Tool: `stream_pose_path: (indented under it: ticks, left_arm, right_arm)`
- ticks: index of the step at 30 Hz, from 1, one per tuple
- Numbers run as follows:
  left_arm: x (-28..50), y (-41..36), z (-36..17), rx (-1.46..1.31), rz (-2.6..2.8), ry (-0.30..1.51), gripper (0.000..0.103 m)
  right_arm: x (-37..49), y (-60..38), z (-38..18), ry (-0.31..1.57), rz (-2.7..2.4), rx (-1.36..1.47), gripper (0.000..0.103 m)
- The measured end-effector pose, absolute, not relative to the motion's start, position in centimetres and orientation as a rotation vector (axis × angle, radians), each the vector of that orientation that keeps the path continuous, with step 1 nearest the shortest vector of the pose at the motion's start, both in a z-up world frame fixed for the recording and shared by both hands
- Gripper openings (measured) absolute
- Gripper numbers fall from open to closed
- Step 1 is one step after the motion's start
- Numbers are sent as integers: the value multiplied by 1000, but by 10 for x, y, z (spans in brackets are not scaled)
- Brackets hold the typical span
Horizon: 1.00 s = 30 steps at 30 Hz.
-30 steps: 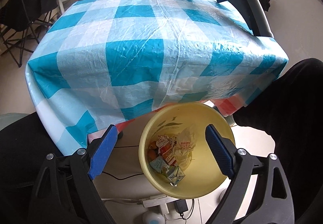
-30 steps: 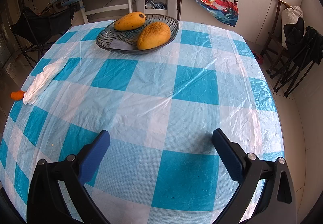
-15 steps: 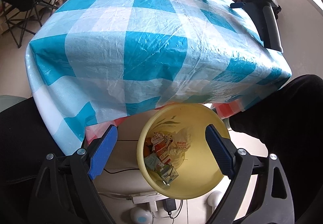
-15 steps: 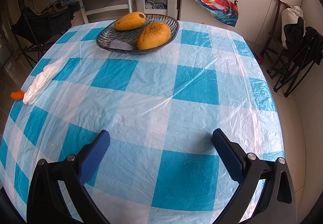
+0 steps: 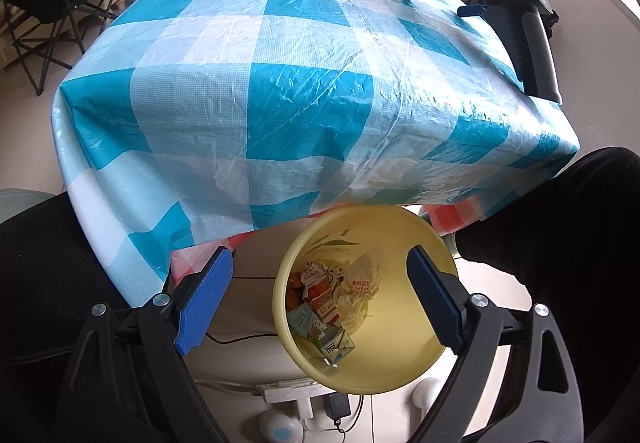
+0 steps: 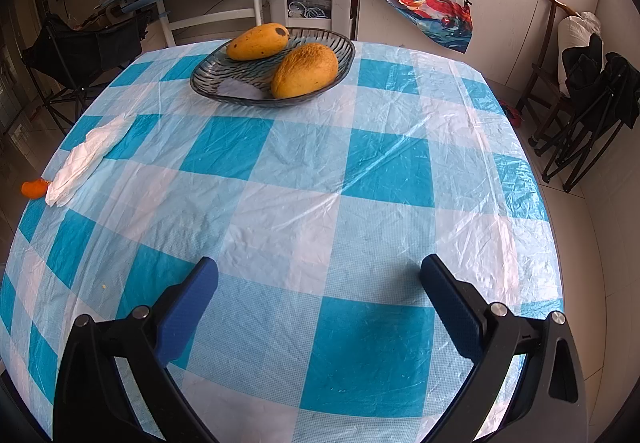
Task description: Collect trash
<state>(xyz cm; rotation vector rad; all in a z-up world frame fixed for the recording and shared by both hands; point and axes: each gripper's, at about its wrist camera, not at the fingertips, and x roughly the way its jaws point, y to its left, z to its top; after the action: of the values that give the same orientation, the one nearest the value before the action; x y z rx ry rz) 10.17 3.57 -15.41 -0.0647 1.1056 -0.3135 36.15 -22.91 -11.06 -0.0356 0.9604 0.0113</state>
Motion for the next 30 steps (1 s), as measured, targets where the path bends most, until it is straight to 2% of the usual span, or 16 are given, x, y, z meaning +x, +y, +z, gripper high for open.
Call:
stream_pose_path:
  ticks: [30]
  left_arm:
    - [102, 38, -157, -66, -307, 1109, 85]
  right_arm:
    - [360, -228, -111, 960, 12, -36, 97]
